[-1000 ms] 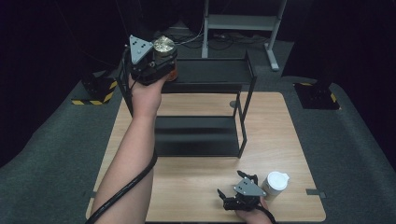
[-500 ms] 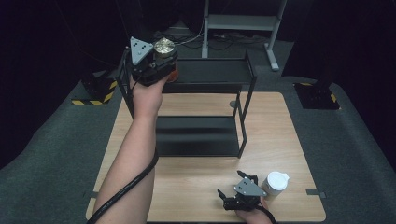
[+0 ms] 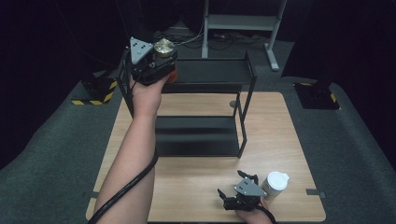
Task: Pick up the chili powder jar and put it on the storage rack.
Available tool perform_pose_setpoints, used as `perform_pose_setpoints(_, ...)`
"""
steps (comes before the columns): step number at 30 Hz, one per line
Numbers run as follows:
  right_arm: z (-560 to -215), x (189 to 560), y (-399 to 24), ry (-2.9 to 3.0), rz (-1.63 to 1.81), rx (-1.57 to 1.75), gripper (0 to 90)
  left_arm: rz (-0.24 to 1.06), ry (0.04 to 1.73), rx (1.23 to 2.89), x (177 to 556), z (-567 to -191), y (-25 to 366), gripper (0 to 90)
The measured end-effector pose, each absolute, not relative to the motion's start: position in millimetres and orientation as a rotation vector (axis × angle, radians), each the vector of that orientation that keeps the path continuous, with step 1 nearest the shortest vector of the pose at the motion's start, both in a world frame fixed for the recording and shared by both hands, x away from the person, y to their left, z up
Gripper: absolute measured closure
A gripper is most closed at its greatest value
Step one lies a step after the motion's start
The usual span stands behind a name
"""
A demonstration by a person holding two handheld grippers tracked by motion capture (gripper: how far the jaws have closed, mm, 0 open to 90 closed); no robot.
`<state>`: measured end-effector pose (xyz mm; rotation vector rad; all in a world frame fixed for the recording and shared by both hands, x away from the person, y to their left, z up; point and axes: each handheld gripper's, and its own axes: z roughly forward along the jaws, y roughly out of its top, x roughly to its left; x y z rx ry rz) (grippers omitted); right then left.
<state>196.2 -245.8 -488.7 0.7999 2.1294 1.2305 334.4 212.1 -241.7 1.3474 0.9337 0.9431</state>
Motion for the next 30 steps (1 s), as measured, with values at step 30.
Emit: perform_pose_setpoints(30,-488,194,-240,2.141,1.19,0.759,0.0,0.97,0.938,1.369,284,-242,211,0.4)
